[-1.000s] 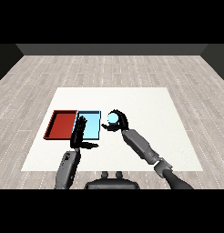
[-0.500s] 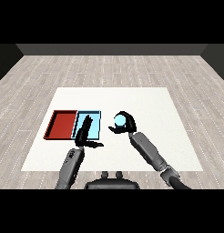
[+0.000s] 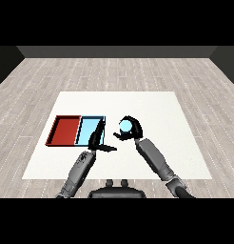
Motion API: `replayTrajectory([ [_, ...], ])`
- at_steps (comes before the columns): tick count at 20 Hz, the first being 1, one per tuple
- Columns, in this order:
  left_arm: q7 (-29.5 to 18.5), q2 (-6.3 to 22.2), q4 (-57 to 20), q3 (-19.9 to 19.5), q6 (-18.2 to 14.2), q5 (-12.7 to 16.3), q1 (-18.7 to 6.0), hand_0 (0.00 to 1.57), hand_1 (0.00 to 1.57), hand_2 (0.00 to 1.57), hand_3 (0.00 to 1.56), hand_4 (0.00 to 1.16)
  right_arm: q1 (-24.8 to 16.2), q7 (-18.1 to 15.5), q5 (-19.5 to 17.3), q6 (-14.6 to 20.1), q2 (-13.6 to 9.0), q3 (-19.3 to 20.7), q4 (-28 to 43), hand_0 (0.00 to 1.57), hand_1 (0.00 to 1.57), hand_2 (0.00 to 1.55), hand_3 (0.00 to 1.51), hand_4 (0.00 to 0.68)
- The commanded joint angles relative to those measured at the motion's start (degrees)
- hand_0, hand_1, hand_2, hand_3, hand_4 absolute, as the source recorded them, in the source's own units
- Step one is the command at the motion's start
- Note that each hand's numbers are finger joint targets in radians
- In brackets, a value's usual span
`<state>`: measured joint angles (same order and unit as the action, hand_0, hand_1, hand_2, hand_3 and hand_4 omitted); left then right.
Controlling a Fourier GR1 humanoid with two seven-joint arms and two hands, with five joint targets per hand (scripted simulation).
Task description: Pick the blue can and put it in the blue box
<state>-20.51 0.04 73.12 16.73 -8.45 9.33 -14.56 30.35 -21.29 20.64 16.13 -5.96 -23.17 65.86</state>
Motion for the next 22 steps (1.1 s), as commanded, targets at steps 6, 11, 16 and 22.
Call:
replayTrajectory([
  [6, -3.8, 0.0, -11.8, 6.7, -5.7, 5.8, -6.5, 0.0, 0.0, 0.0, 0.0, 0.0, 0.1, 4.2, -6.3, -1.2, 3.6, 2.4, 4.2, 1.4, 1.4, 1.44, 1.4, 0.668],
  [11, -1.4, 0.0, -8.3, 5.6, -3.9, 3.8, -3.3, 0.0, 0.0, 0.0, 0.0, 0.0, -1.0, -1.2, -6.8, -3.5, 5.8, 2.7, -0.2, 1.4, 1.4, 1.44, 1.4, 0.679],
  [16, -1.9, 0.0, -11.2, 5.6, -4.0, 5.3, -5.2, 0.0, 0.0, 0.0, 0.0, 0.0, -3.7, 3.1, -9.6, -3.7, 5.9, 2.3, 6.0, 1.4, 1.4, 1.45, 1.41, 0.677],
  [22, 0.0, 0.0, -10.9, 10.8, -7.8, 8.2, -9.0, 0.0, 0.0, 0.0, 0.0, 0.0, -3.6, 4.5, -11.5, -7.0, 5.6, 4.1, 7.0, 1.39, 1.39, 1.43, 1.39, 0.651],
])
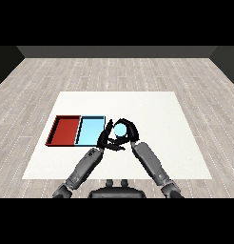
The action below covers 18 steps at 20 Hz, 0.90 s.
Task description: Pick the blue can and put it in the blue box
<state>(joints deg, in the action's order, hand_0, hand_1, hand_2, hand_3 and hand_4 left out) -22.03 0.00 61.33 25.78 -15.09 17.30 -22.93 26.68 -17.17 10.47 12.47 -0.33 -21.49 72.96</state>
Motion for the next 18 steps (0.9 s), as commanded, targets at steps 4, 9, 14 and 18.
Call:
replayTrajectory([
  [4, -3.1, 0.0, -2.3, 5.6, -3.8, 4.3, -0.8, 0.0, 0.0, 0.0, 0.0, 0.0, 2.7, 6.0, 0.1, 4.8, 0.3, -3.3, 3.9, 1.42, 1.42, 1.43, 1.39, 0.651],
  [9, 0.2, 0.0, -2.2, -0.2, 0.8, 1.7, -3.0, 0.0, 0.0, 0.0, 0.0, 0.0, 1.3, 2.8, 2.0, 3.4, 0.3, -5.9, 3.1, 1.42, 1.42, 1.44, 1.4, 0.626],
  [14, -6.2, 0.1, -7.1, -0.7, 1.6, 0.7, -4.3, 0.0, 0.0, 0.0, 0.0, 0.17, 3.2, 0.5, 3.3, 6.5, 0.3, -10.1, -0.7, 1.32, 1.32, 1.43, 1.4, 0.617],
  [18, 2.2, 0.8, -6.3, 3.4, -10.3, -6.8, -7.0, 0.41, 0.41, 0.56, 0.29, 0.57, 6.5, -1.7, 5.1, 5.5, 0.3, -9.8, -5.0, 1.42, 1.42, 1.44, 1.39, 0.604],
])
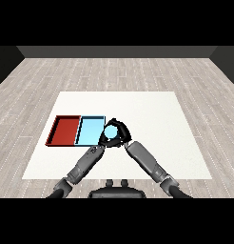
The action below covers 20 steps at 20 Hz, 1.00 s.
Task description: Pick the blue can and put it in the blue box
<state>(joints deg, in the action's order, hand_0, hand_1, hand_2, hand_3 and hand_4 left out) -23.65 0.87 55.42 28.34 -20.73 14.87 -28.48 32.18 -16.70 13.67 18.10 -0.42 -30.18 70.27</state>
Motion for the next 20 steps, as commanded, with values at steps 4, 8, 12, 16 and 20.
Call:
replayTrajectory([
  [4, 3.9, -0.2, 0.2, 3.4, -6.1, -8.9, -1.9, 0.39, 0.39, 0.57, 0.09, 0.13, 3.0, 1.0, 3.5, 2.1, 0.4, -2.7, 1.5, 1.48, 1.48, 1.47, 1.4, 0.599],
  [8, 1.1, -0.7, 3.6, 3.7, -5.3, -3.5, 2.7, 0.0, 0.0, 0.0, 0.0, 0.43, 3.3, -1.0, 3.1, 3.1, 0.4, -4.0, -1.8, 1.45, 1.45, 1.46, 1.39, 0.59],
  [12, 0.5, -0.7, 1.2, -0.5, -9.5, -3.6, -0.3, 1.01, 1.01, 1.04, 0.9, 0.7, 1.4, -5.0, 6.5, 1.5, 0.4, -5.8, -3.9, 1.44, 1.44, 1.45, 1.4, 0.611],
  [16, 2.6, -0.4, 8.5, 3.6, -10.0, -3.9, 6.5, 0.73, 0.73, 0.82, 0.64, 0.67, -1.2, -3.3, 5.3, 4.4, 0.4, -8.4, 1.3, 1.44, 1.44, 1.45, 1.39, 0.6],
  [20, -4.7, -0.7, -3.6, 1.1, -6.7, 0.8, 0.3, 0.83, 0.83, 0.88, 0.74, 0.67, 2.3, -1.2, 4.7, -1.1, 0.1, -2.2, -1.7, 1.43, 1.43, 1.45, 1.39, 0.588],
])
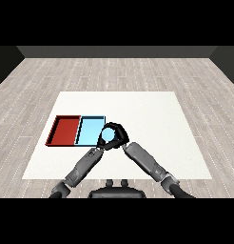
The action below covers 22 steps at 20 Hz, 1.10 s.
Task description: Pick the blue can and put it in the blue box
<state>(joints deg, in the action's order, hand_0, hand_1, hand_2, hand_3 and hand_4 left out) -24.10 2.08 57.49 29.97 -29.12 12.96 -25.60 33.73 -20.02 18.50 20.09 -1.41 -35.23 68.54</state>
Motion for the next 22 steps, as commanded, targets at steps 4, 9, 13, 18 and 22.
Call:
replayTrajectory([
  [4, 3.6, -2.0, 2.3, -0.4, 1.3, 4.9, -0.2, 1.48, 1.48, 1.46, 1.37, 0.6, -0.7, 0.9, 1.5, 1.1, 1.4, 0.7, 0.5, 1.41, 1.41, 1.45, 1.4, 0.552],
  [9, 0.6, -2.0, -1.9, -1.7, 3.1, 6.2, -1.1, 1.57, 1.57, 1.52, 1.45, 1.1, -1.4, 2.1, 4.0, -2.2, 1.4, 2.1, 0.3, 0.54, 0.54, 0.55, 0.0, 0.0],
  [13, 0.0, -2.0, -2.9, -1.7, 3.3, 6.7, -1.6, 1.57, 1.57, 1.52, 1.45, 1.1, -2.7, 3.7, 2.2, -2.7, 1.4, 4.0, 3.1, 0.0, 0.0, 0.0, 0.0, 0.0],
  [18, -4.1, -2.0, -4.2, -2.7, 5.0, 5.0, 1.0, 1.57, 1.57, 1.55, 1.48, 1.14, -7.4, -0.1, 1.2, -2.8, 1.4, 2.7, 4.1, 0.0, 0.0, 0.0, 0.0, 0.0],
  [22, -0.2, -2.1, -1.6, -1.3, 1.9, 2.8, 0.9, 1.57, 1.57, 1.57, 1.5, 1.14, -4.1, 3.4, 3.4, -0.5, 1.4, 1.4, 3.9, 0.0, 0.0, 0.0, 0.0, 0.0],
])
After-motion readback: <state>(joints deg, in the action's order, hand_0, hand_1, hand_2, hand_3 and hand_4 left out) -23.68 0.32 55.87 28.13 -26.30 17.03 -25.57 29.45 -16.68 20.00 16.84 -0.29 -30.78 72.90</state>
